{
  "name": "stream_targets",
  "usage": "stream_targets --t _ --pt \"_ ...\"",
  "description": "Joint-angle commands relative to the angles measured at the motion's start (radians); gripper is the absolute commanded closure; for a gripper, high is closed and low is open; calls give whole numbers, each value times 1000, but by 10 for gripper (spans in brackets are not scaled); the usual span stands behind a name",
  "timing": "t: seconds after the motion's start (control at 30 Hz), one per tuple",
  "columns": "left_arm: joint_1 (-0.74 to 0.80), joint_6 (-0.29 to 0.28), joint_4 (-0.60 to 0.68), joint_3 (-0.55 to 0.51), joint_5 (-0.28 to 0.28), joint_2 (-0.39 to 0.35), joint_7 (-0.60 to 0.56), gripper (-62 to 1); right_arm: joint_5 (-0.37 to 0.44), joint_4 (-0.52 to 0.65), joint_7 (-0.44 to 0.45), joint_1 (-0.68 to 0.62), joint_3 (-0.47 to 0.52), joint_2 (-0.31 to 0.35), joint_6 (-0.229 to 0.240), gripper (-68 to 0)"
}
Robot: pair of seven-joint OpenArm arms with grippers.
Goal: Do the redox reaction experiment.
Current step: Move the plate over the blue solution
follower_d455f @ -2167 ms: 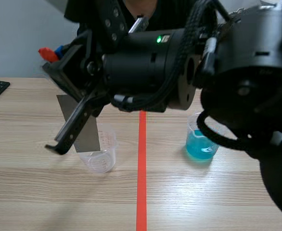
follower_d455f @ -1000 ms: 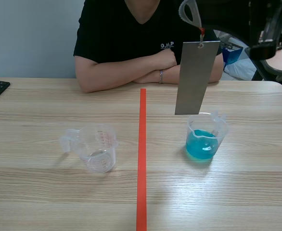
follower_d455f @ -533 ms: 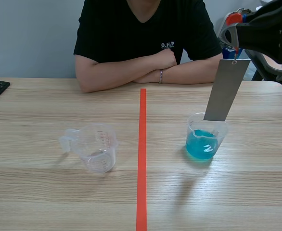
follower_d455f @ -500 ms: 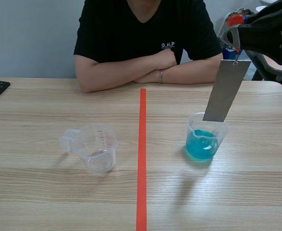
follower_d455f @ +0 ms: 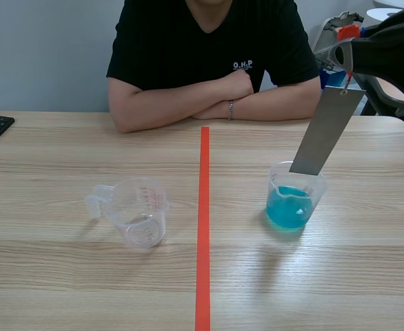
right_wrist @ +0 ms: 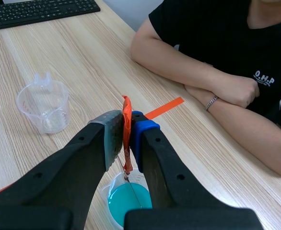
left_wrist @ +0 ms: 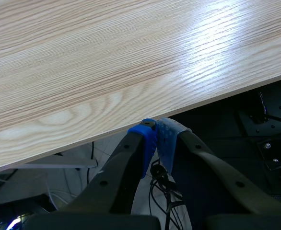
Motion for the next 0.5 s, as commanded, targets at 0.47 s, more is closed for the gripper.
stream_targets --t 0.47 --pt "-64 -49 19 -3 -341 -346 -22 -40 13 18 21 34 14 2 7 -15"
